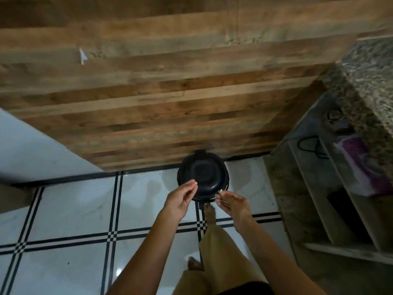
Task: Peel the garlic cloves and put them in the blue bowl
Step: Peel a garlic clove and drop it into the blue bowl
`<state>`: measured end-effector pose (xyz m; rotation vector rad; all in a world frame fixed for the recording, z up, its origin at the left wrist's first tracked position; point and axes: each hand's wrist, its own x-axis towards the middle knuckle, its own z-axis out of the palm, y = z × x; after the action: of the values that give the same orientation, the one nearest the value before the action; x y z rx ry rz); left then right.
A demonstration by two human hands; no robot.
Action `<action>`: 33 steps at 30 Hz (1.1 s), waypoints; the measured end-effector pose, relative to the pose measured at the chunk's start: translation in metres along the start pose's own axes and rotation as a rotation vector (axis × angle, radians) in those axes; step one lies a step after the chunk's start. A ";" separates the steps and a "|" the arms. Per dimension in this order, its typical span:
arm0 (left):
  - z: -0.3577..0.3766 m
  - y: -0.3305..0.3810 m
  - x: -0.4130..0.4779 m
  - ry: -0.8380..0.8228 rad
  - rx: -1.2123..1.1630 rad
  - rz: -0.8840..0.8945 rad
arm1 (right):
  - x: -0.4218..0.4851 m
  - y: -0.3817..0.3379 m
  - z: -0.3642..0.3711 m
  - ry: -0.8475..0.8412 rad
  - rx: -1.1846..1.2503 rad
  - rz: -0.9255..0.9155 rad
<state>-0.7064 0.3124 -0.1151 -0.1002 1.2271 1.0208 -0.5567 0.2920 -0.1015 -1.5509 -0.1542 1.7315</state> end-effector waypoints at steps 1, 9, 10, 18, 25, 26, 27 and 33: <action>-0.002 -0.002 0.013 0.007 0.011 -0.019 | 0.021 0.004 -0.003 0.035 -0.036 -0.010; -0.026 -0.044 0.179 0.104 0.000 -0.152 | 0.177 0.035 0.000 0.145 -0.005 0.126; -0.028 -0.049 0.202 0.147 0.044 -0.129 | 0.200 0.036 0.003 0.181 0.032 0.120; -0.012 -0.060 0.334 0.267 0.351 -0.105 | 0.337 0.041 0.015 0.120 -0.361 0.216; -0.003 -0.032 0.307 0.457 0.671 0.093 | 0.304 0.013 0.021 0.149 -0.363 0.174; 0.005 -0.026 0.290 0.415 0.634 0.119 | 0.288 0.004 0.022 0.159 -0.345 0.165; 0.016 -0.020 0.268 0.342 0.609 0.131 | 0.274 -0.005 0.021 0.171 -0.322 0.163; 0.092 -0.010 0.150 0.048 0.692 0.276 | 0.152 -0.047 -0.005 0.147 -0.187 -0.013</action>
<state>-0.6363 0.4468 -0.2052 0.5986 1.6056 0.7750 -0.5214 0.4154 -0.1955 -1.8021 -0.2571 1.6237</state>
